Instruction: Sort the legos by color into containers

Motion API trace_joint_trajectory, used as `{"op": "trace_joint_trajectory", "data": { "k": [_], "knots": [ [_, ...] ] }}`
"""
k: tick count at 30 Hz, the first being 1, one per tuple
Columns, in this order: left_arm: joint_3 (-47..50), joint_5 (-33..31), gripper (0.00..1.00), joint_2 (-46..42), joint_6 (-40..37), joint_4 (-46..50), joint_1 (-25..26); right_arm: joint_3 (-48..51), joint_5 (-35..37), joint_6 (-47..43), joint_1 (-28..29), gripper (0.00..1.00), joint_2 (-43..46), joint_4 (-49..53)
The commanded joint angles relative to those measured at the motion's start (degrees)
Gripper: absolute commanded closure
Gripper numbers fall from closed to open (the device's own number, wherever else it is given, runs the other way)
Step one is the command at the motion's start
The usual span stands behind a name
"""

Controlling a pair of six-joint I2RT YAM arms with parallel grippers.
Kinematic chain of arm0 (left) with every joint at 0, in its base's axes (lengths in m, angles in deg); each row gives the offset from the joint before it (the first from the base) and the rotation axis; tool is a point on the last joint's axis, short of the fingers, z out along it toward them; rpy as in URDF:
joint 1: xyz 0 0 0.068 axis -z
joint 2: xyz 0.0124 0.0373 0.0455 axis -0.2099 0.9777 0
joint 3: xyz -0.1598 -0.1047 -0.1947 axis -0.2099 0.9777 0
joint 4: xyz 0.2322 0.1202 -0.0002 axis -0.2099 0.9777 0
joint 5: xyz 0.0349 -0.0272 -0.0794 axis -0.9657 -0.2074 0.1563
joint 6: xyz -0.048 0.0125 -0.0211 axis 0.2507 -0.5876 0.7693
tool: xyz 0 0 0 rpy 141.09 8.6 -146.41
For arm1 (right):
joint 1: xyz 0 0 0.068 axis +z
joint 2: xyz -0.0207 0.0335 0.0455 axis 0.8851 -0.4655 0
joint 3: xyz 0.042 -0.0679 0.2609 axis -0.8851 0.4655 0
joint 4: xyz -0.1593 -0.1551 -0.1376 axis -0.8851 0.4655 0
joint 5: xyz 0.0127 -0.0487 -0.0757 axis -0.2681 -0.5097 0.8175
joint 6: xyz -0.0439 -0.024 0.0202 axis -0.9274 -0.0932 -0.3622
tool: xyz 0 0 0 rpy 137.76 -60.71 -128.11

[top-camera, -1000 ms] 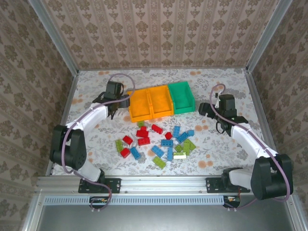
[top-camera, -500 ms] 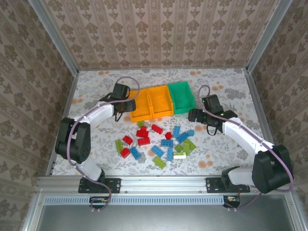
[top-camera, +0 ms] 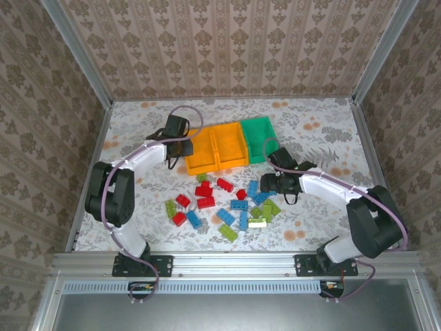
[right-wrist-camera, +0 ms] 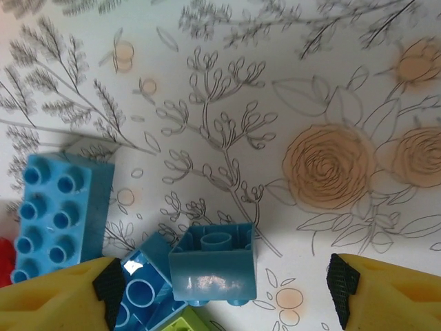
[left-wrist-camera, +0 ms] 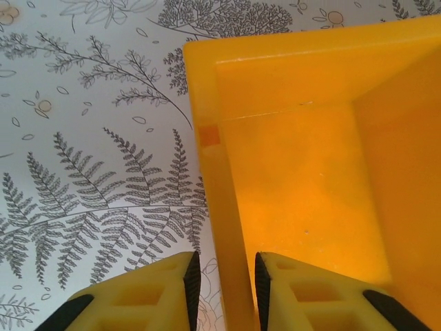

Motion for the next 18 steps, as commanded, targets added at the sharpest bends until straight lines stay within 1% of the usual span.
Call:
{"op": "trace_joint_trajectory", "data": {
  "k": [1, 4, 10, 14, 18],
  "knots": [
    [-2.13, -1.25, 0.71, 1.07, -2.73, 1.56, -0.69, 0.16, 3.44, 0.93, 0.87, 0.22, -1.25, 2.15],
    [-2.55, -0.71, 0.73, 1.31, -4.23, 0.93, -0.72, 0.74, 4.60, 1.02, 1.14, 0.24, -1.42, 2.16],
    [-3.86, 0.17, 0.80, 2.84, -6.42, -0.13, -0.77, 1.30, 5.13, 0.13, 1.40, 0.28, -1.91, 0.83],
    [-5.48, 0.77, 0.82, 4.54, -6.89, -0.76, -0.82, 0.78, 5.35, -0.53, 1.43, 0.33, -3.11, 0.47],
    [-8.40, 2.33, 0.83, 6.72, -6.95, -0.45, -0.91, 0.60, 5.01, -1.32, 1.58, 0.35, -4.21, -0.10]
  ]
}}
